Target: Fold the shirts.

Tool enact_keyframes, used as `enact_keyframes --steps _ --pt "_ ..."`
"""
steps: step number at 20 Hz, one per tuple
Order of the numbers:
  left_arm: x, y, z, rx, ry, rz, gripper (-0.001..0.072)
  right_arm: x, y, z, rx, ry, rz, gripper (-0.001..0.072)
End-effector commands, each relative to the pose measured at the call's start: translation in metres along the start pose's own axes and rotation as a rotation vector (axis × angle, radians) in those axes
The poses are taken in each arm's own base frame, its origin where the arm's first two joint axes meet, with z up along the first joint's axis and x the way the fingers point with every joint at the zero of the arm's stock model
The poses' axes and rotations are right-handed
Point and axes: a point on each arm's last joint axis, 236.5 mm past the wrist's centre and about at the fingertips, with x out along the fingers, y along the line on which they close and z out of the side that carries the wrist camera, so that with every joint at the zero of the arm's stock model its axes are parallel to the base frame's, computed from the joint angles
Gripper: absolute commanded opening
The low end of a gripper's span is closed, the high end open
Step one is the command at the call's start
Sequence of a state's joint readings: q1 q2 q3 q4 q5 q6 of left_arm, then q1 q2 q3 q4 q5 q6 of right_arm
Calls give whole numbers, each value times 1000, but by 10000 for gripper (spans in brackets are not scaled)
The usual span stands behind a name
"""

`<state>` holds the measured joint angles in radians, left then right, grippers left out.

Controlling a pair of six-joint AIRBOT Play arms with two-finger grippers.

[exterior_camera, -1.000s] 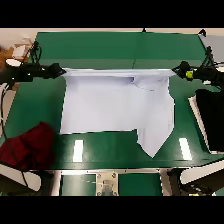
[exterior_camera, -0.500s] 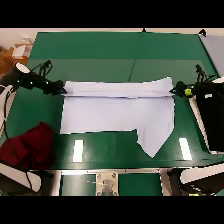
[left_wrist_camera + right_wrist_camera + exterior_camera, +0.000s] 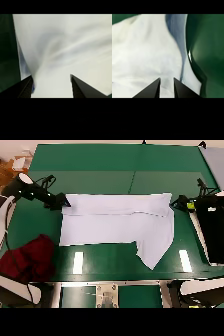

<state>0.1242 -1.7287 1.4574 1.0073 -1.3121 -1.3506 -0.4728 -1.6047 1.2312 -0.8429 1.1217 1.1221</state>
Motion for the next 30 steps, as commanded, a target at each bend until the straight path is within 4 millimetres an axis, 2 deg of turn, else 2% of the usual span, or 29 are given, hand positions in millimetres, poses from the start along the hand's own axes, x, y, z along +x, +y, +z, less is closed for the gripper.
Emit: enact_keyframes --steps 1,4,6,7,8,9,10,11,13,16,18,19,22,23,24,25,26,27,28,29,30 --pt "-32 -8 -33 -49 112 29 536 -46 1 -19 40 28 -31 215" --pt "-52 0 -85 -62 139 114 536 -79 -20 -64 157 16 -100 227" --pt "-52 11 -130 -121 116 175 537 -92 -40 -112 317 5 -145 308" --pt "-46 13 -152 -159 87 178 537 -92 -46 -133 406 -6 -157 311" --pt "-37 12 -169 -201 54 164 564 -88 -52 -153 486 -23 -168 311" --pt "-27 8 -182 -221 21 131 643 -81 -56 -169 523 -28 -174 312" --pt "-16 4 -194 -240 -7 97 687 -72 -58 -186 545 -20 -178 329" --pt "-5 -2 -205 -255 -22 66 687 -64 -58 -200 564 1 -176 384" --pt "21 -14 -219 -279 -33 11 686 -48 -60 -224 604 42 -171 400" --pt "48 -17 -215 -335 -116 16 686 -29 -57 -242 643 57 -151 428" --pt "55 -16 -201 -377 -207 18 656 -16 -50 -250 641 69 -138 428" --pt "57 -18 -194 -399 -235 6 593 -10 -47 -255 629 78 -137 429" --pt "65 -18 -178 -477 -285 -26 595 7 -34 -265 592 112 -123 429" --pt "65 -16 -175 -491 -299 -28 559 10 -28 -266 579 124 -114 429" --pt "64 -15 -171 -489 -314 -26 250 13 -22 -265 572 128 -100 429" --pt "64 -15 -170 -486 -316 -28 35 15 -16 -265 564 132 -87 428" --pt "64 -16 -172 -481 -306 -28 23 17 -13 -266 555 139 -82 426" --pt "65 -17 -175 -472 -292 -27 24 18 -12 -267 545 146 -82 373" --pt "65 -19 -177 -455 -281 -26 23 18 -11 -268 526 151 -79 261" --pt "66 -20 -180 -439 -266 -25 23 17 -9 -270 508 161 -75 99" --pt "67 -22 -184 -419 -247 -25 23 16 -10 -270 483 170 -78 13"
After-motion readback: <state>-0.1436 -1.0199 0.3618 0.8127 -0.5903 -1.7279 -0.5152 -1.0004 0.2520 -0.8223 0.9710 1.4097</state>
